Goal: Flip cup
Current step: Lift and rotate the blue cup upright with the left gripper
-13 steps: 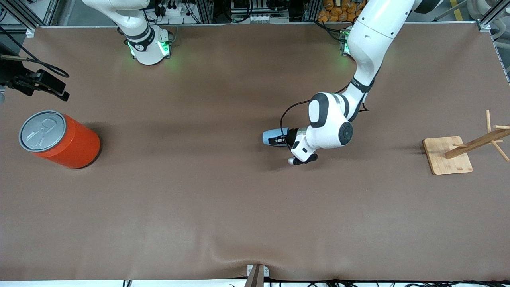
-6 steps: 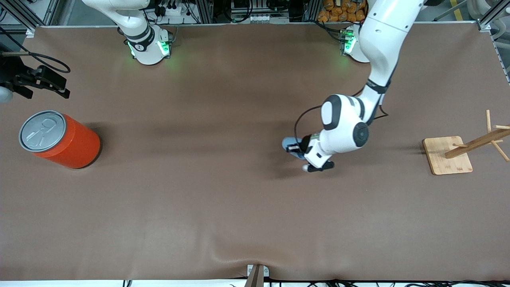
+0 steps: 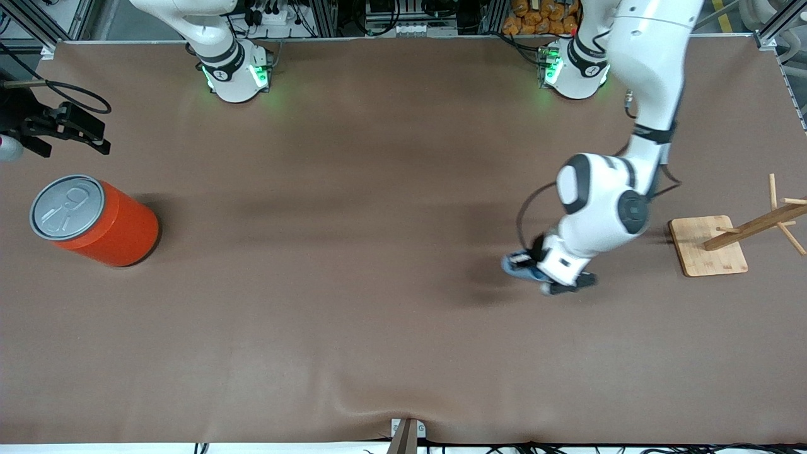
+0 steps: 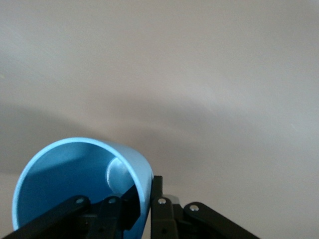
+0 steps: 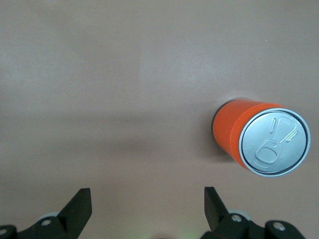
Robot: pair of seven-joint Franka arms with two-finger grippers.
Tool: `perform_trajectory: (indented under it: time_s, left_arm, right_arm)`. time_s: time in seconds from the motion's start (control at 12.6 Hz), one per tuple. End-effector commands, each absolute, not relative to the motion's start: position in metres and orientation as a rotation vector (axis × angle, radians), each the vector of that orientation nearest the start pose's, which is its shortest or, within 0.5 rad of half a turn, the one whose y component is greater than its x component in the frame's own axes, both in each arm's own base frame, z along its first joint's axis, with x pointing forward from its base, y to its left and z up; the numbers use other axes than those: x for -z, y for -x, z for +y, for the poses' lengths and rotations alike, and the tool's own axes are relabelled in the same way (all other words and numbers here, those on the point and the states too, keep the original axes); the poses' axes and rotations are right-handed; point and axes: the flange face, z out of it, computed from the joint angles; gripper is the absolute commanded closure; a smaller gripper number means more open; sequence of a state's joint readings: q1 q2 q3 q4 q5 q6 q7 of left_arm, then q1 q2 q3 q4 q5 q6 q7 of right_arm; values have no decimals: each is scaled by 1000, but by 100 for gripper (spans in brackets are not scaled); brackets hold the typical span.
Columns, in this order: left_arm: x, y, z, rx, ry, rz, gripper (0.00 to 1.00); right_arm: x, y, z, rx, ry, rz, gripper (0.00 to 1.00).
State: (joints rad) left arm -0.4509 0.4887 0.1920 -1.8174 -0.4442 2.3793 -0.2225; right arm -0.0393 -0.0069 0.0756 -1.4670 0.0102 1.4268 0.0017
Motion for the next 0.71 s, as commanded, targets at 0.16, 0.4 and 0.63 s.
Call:
perform_trajectory:
  time_s: [0.16,0.4,0.63]
  left_arm:
    - [-306,-653,-94,205,3114,-320,100]
    - [-296,-654,-67,227,3030,-254,100]
    - [-281,-622,-82,215,3048,-243,100]
  right_arm:
    - [-665,-528,14,-58,3116,-58,0]
    - [-661,-528,14,-69,3116,-58,0]
    - [-662,-527,14,-70,3114,-56,0]
